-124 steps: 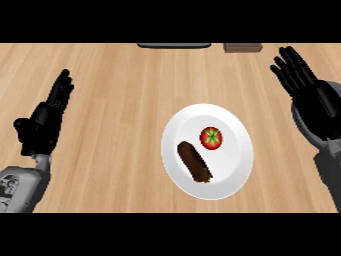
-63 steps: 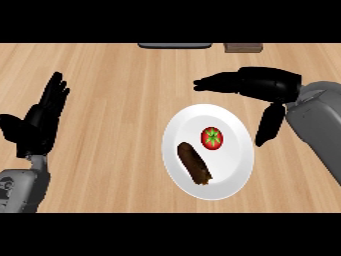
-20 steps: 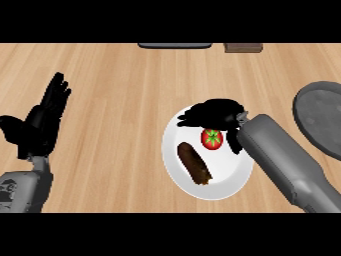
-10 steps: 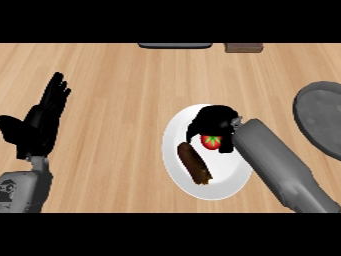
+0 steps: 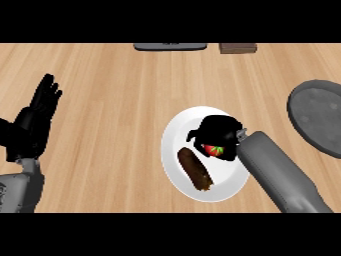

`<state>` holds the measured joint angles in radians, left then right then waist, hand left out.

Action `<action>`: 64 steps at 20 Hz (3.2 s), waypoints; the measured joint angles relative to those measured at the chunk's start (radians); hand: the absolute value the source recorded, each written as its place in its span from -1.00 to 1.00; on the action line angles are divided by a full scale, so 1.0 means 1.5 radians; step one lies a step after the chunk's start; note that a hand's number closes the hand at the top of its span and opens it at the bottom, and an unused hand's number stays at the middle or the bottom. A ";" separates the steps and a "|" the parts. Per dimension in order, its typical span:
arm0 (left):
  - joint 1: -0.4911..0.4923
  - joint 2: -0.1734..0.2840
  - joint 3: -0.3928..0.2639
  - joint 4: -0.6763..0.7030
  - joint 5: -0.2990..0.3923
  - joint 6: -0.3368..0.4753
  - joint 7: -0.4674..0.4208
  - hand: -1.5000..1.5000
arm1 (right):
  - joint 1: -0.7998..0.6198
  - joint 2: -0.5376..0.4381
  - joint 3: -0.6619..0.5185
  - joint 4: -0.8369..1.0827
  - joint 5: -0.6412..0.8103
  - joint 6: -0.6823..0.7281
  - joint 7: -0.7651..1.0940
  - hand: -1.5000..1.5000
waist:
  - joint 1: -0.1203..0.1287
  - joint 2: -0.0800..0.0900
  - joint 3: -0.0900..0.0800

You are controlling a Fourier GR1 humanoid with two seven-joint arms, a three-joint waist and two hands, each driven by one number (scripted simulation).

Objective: Pick the tomato from the plate and place it in the pan

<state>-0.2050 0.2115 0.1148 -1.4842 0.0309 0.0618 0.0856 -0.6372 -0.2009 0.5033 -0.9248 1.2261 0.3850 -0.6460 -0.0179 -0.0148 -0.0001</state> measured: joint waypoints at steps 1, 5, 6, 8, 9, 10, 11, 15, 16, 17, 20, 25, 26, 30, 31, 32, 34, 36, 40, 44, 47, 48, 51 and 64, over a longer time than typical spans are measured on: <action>0.006 0.001 0.004 0.001 -0.002 0.004 -0.001 0.00 | 0.026 -0.008 -0.010 -0.017 -0.007 0.000 0.015 1.00 | -0.012 -0.004 0.000; 0.032 0.009 0.025 -0.001 0.000 0.014 -0.003 0.00 | 0.149 -0.038 -0.053 -0.097 -0.046 -0.019 0.055 1.00 | -0.052 -0.024 0.000; 0.038 0.009 0.028 -0.003 0.001 0.016 -0.003 0.00 | 0.176 -0.051 -0.065 -0.121 -0.053 -0.024 0.068 1.00 | -0.058 -0.025 -0.001; 0.045 0.013 0.033 -0.008 0.002 0.017 0.000 0.00 | 0.232 -0.069 -0.088 -0.176 -0.065 -0.034 0.098 1.00 | -0.066 -0.024 -0.001; 0.045 0.015 0.037 -0.006 0.003 0.017 0.000 0.00 | 0.258 -0.080 -0.101 -0.209 -0.071 -0.045 0.109 1.00 | -0.072 -0.023 -0.002; 0.050 0.013 0.037 -0.007 0.004 0.017 -0.003 0.00 | 0.283 -0.088 -0.115 -0.243 -0.078 -0.056 0.120 1.00 | -0.075 -0.022 -0.002; 0.057 0.013 0.037 -0.009 0.004 0.016 -0.006 0.00 | 0.305 -0.093 -0.130 -0.279 -0.086 -0.070 0.129 1.00 | -0.078 -0.022 -0.002; 0.064 0.013 0.039 -0.021 0.006 0.017 -0.002 0.00 | 0.393 -0.115 -0.194 -0.434 -0.137 -0.107 0.144 1.00 | -0.083 -0.019 -0.002; 0.063 0.012 0.039 -0.021 0.004 0.020 -0.003 0.00 | 0.416 -0.116 -0.210 -0.474 -0.154 -0.110 0.147 1.00 | -0.084 -0.017 -0.002; 0.064 0.010 0.035 -0.019 0.001 0.020 -0.008 0.00 | 0.439 -0.117 -0.225 -0.515 -0.171 -0.111 0.153 1.00 | -0.083 -0.015 -0.002; 0.056 0.011 0.032 -0.025 0.004 0.014 0.000 0.00 | 0.517 -0.123 -0.283 -0.633 -0.231 -0.109 0.164 1.00 | -0.072 -0.010 -0.002; 0.031 0.007 0.018 -0.020 0.003 0.006 0.002 0.00 | 0.601 -0.114 -0.399 -0.786 -0.356 -0.066 0.215 1.00 | -0.039 0.000 -0.001; 0.029 0.002 0.011 -0.024 0.001 0.006 0.005 0.00 | 0.603 -0.108 -0.421 -0.802 -0.387 -0.051 0.233 1.00 | -0.031 0.002 -0.001; 0.011 -0.001 0.004 -0.007 -0.001 -0.003 -0.006 0.00 | 0.561 -0.101 -0.512 -0.796 -0.516 0.001 0.299 1.00 | -0.010 0.007 -0.001; 0.015 -0.004 0.000 -0.012 -0.002 -0.003 -0.007 0.00 | 0.549 -0.108 -0.542 -0.778 -0.547 0.011 0.305 1.00 | -0.005 0.008 -0.001; 0.009 -0.004 -0.001 -0.009 -0.003 -0.004 -0.007 0.00 | 0.531 -0.114 -0.563 -0.753 -0.570 0.017 0.310 1.00 | -0.001 0.008 -0.001; 0.014 -0.009 -0.008 -0.016 -0.007 -0.004 -0.008 0.00 | 0.478 -0.134 -0.595 -0.687 -0.587 0.016 0.318 1.00 | 0.007 0.009 0.000; -0.002 -0.006 -0.003 0.003 -0.004 -0.009 -0.010 0.00 | 0.423 -0.157 -0.611 -0.626 -0.582 0.008 0.323 1.00 | 0.011 0.011 0.000; -0.009 -0.012 -0.010 -0.001 -0.008 -0.008 -0.004 0.00 | 0.333 -0.213 -0.638 -0.442 -0.548 -0.028 0.252 1.00 | 0.021 0.013 0.000; -0.022 -0.017 -0.021 -0.004 -0.016 -0.006 0.006 0.00 | 0.254 -0.252 -0.635 -0.281 -0.474 -0.110 0.183 1.00 | 0.031 0.016 0.001; -0.034 -0.020 -0.023 0.000 -0.015 -0.006 0.010 0.00 | 0.195 -0.266 -0.629 -0.151 -0.426 -0.182 0.134 1.00 | 0.037 0.018 0.002; -0.034 -0.021 -0.024 -0.001 -0.016 -0.006 0.010 0.00 | 0.178 -0.267 -0.627 -0.105 -0.414 -0.207 0.113 1.00 | 0.040 0.019 0.002; -0.040 -0.025 -0.028 -0.004 -0.018 -0.005 0.013 0.00 | 0.116 -0.280 -0.628 0.026 -0.388 -0.255 0.070 1.00 | 0.047 0.022 0.003; -0.046 -0.030 -0.030 0.014 -0.015 -0.016 -0.007 0.00 | -0.016 -0.309 -0.623 0.380 -0.363 -0.170 -0.008 -1.00 | 0.063 0.030 0.004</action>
<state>-0.2736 0.1669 0.0691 -1.4640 0.0089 0.0377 0.0751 -0.6610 -0.6638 -0.4313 -0.3553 0.6817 0.1305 -0.6586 0.0764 0.0301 0.0066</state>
